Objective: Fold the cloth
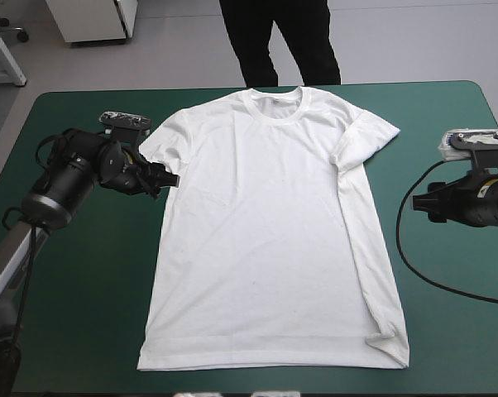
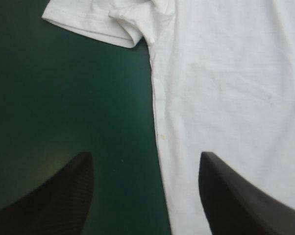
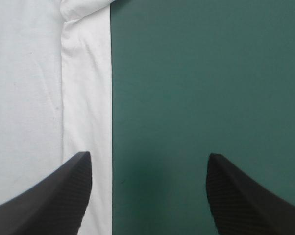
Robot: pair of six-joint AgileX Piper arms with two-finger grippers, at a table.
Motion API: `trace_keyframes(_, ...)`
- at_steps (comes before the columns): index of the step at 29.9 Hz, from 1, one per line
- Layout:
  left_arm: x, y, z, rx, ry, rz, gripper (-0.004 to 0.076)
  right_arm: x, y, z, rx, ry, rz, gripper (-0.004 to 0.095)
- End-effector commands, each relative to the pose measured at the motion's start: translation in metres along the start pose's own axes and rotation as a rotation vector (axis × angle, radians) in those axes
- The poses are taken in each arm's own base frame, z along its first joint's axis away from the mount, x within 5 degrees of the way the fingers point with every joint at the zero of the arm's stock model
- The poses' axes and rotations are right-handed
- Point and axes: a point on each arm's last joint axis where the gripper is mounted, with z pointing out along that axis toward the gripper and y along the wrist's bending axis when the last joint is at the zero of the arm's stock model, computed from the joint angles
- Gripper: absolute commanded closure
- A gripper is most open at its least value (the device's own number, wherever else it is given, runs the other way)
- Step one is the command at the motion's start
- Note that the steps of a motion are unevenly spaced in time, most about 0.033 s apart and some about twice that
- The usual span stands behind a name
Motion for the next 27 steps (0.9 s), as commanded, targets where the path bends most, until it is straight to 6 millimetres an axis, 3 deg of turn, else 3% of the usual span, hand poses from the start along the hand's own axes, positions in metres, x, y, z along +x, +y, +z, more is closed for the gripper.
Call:
trace_keyframes(1,-0.015,0.011,0.002,0.033,-0.082,-0.030,0.0269,-0.012,-0.001,-0.012,0.006,-0.114,-0.012,0.0275)
trace_keyframes(8,-0.018,0.006,0.060,0.050,0.023,-0.021,0.0269,-0.016,0.000,0.003,0.000,-0.072,-0.016,0.0275)
trace_keyframes(17,-0.011,0.000,0.119,0.070,0.140,-0.034,0.0269,-0.018,0.001,0.010,0.001,-0.058,-0.030,0.0277)
trace_keyframes(24,-0.006,-0.001,0.138,0.070,0.196,-0.035,0.0279,-0.020,0.001,0.015,0.003,-0.055,-0.042,0.0277)
trace_keyframes(27,-0.004,-0.002,0.142,0.072,0.216,-0.037,0.0396,-0.024,0.002,0.029,0.000,-0.034,-0.054,0.0277)
